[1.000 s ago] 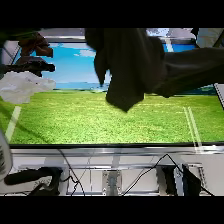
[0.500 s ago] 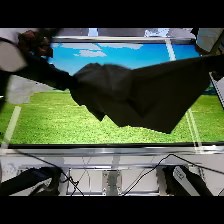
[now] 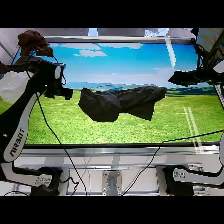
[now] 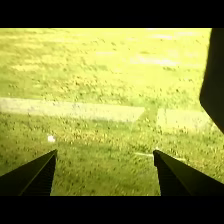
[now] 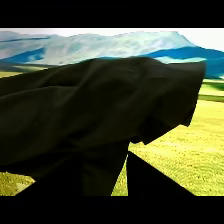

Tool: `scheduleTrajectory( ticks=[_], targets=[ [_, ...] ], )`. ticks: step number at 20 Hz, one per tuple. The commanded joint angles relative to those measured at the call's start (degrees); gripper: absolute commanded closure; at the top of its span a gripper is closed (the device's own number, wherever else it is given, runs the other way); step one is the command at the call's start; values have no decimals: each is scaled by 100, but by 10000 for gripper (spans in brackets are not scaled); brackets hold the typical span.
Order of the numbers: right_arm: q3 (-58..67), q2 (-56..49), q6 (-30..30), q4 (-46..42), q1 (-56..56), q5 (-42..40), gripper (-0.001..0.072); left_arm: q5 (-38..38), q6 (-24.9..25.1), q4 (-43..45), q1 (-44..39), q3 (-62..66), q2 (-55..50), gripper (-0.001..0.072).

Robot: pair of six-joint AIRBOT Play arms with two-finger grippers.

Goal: Fold the shirts.

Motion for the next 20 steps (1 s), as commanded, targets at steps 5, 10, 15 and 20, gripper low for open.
scheduleTrajectory(
  ticks=[5, 10, 15, 20],
  targets=[
    [-728, -162, -26, -424, 133, 37, 396, 1386, 1504, -4052, 98, 31, -350, 16],
    [-1204, -162, -136, -433, 133, -181, 396, 1965, 1169, -4784, -11, 31, -957, 16],
    [-1222, -162, -140, -400, 133, -291, 396, 2258, 1488, -6061, -258, 282, -1727, 42],
    [-1222, -162, -264, -404, 133, -286, 396, 1316, 1198, -4988, -450, 1270, -2006, 135]
  ],
)
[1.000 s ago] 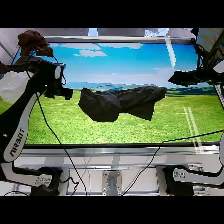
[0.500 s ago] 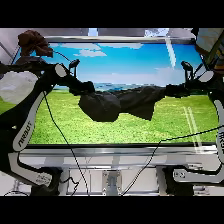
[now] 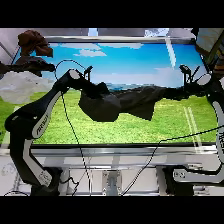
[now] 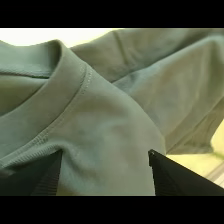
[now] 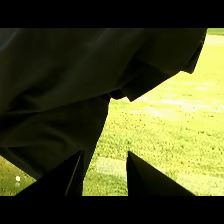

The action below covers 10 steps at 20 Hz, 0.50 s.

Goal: Fold the shirts.

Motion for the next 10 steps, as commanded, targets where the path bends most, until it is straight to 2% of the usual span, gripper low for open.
scheduleTrajectory(
  ticks=[1, 4, 5, 6, 8, 10],
  targets=[
    [-9, -4, -70, 7, 4, 0, 396, -474, -199, 507, -37, 798, -136, 135],
    [-9, -4, -68, 7, 4, 44, 396, -667, -503, 1054, 61, 1810, 0, 141],
    [-9, -4, -68, 7, 4, 48, 396, -1080, -796, 1609, 59, 2111, 42, 173],
    [-9, -4, -68, 9, 4, 46, 396, -1714, -1091, 2144, 59, 2308, 52, 173],
    [-9, -4, -66, 17, 4, 26, 396, -3136, -1408, 2564, 57, 2264, 50, 172],
    [-9, -4, -68, 157, 4, 42, 396, -3318, -1609, 2568, 28, 1974, 50, 172]
  ],
)
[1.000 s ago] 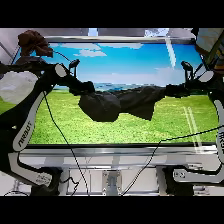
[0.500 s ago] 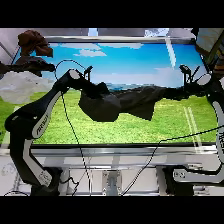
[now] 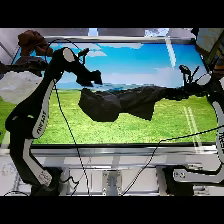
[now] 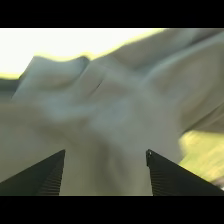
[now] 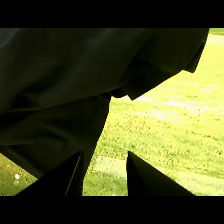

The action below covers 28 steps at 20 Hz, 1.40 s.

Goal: Fold the shirts.

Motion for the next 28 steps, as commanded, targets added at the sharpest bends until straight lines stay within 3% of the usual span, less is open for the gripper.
scheduleTrajectory(
  ticks=[1, 4, 9, 12, 13, 15, 16, 21, 28],
  targets=[
    [-2, -4, -7, 212, 4, 26, 396, -780, -595, 568, -57, -190, 13, 172],
    [-2, -4, -46, 315, 9, 37, 396, 39, -798, 426, -157, -507, -74, 173],
    [-2, -4, -181, 308, 4, 0, 396, 149, -1014, -98, -238, -505, -651, 175],
    [-2, -4, -199, 229, 4, 0, 396, 326, -1038, -254, -258, -505, -914, 254],
    [-2, -4, -199, 225, 4, 4, 396, 516, -1038, -256, -269, -505, -944, 314],
    [-2, -4, -197, 227, 4, 26, 396, 955, -1012, -361, -280, -494, -946, 611],
    [-2, -4, -192, 227, 4, 61, 396, 1141, -863, -551, -280, -492, -946, 697],
    [-153, -7, 0, 188, 2, 433, 395, 1606, -302, -1563, -280, -308, -940, 698],
    [-951, -179, 413, -291, 2, -352, 370, 1589, -170, -1432, -267, 457, -581, 698]
  ],
)
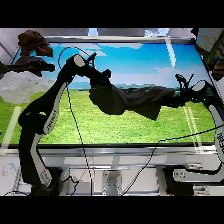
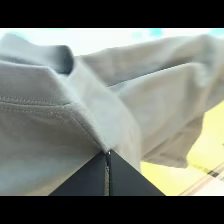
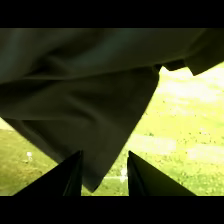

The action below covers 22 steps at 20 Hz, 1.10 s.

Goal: Fold the shirts.

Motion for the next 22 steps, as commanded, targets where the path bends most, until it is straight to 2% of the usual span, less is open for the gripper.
scheduleTrajectory(
  ticks=[1, 7, 13, 14, 16, 18, 22],
  targets=[
    [-374, -232, 216, -138, 0, -343, 370, -63, 72, 31, 4, 166, 153, 698],
    [-485, -748, -146, 988, 4, -584, 369, -168, 81, 37, 4, 162, 153, 698],
    [-487, -846, -195, 1097, 4, -590, 384, -138, 120, 33, 2, 162, 153, 698],
    [-487, -905, -197, 1110, 4, -575, 411, -138, 120, 33, 2, 162, 155, 698],
    [-485, -942, -245, 1106, 4, -581, 677, -50, 122, 33, 4, 164, 160, 698],
    [-402, -933, -245, 1032, -2, -505, 684, 431, 146, -55, 4, 164, 219, 698],
    [177, -442, -205, 280, -2, -225, 685, 2236, 737, -420, 7, 164, 791, 698]
  ],
)
